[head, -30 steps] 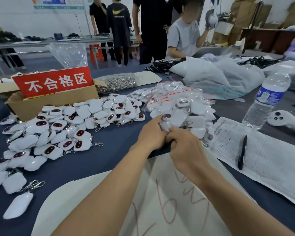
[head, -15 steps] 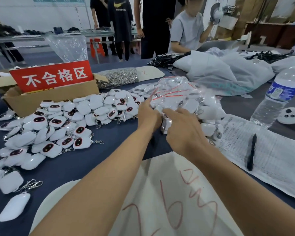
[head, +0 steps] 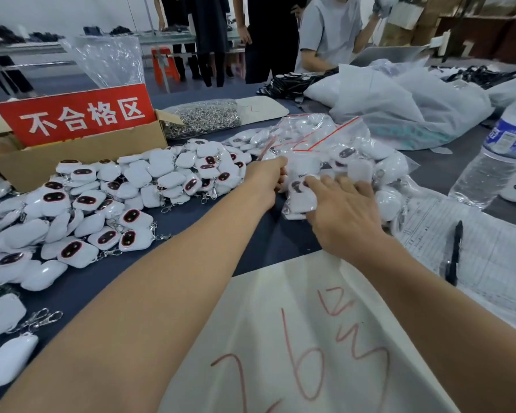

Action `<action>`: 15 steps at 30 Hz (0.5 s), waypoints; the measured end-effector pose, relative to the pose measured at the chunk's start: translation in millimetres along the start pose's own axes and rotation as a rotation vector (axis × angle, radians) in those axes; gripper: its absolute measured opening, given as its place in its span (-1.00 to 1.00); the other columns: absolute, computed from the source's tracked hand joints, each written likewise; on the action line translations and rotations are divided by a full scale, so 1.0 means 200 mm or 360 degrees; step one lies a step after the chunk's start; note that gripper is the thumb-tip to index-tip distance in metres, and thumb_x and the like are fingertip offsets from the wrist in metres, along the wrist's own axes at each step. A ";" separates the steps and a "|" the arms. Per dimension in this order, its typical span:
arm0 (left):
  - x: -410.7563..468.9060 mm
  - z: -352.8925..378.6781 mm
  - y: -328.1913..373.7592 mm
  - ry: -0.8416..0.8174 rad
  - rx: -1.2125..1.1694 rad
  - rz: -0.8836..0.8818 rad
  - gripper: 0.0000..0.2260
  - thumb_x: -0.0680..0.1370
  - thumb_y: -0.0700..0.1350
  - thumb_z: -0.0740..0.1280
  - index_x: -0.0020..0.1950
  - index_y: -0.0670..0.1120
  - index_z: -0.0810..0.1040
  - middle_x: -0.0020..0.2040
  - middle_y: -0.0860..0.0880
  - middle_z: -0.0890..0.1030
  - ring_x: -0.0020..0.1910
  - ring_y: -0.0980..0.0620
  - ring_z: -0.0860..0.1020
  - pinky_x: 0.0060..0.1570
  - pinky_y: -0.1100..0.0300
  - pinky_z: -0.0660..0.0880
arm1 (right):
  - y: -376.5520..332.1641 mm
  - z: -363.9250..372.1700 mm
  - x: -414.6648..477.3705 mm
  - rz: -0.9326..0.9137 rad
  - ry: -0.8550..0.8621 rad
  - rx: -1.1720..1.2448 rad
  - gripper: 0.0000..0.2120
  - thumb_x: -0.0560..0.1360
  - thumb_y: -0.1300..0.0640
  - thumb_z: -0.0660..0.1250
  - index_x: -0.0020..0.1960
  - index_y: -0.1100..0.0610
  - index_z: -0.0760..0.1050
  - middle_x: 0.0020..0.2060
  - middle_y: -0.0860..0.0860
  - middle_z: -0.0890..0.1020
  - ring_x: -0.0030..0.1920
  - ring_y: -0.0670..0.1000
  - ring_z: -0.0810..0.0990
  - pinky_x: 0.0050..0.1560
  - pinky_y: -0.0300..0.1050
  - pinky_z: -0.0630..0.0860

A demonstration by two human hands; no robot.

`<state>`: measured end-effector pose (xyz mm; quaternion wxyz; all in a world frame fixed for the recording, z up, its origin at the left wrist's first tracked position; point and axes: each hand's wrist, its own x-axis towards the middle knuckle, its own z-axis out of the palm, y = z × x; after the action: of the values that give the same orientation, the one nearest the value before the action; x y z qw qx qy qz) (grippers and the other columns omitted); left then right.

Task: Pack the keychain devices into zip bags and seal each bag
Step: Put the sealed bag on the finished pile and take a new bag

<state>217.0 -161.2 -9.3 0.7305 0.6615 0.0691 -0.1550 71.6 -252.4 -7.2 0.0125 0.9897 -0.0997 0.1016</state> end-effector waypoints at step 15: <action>-0.42 -0.67 0.39 0.0971 0.0032 0.1390 -0.81 0.48 -0.18 0.44 -0.22 0.07 0.51 -0.28 0.17 0.52 -0.33 0.26 0.41 -0.22 0.37 0.42 | 0.00 -0.06 0.08 0.0293 -0.0107 0.0405 -0.37 0.56 0.16 0.27 0.60 -0.03 0.25 0.49 0.05 0.46 0.51 0.12 0.37 0.48 0.05 0.16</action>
<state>177.0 -11.2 75.1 0.6674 0.6506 -0.0048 0.3623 83.8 -255.5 8.1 -0.1257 0.9729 -0.1765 0.0809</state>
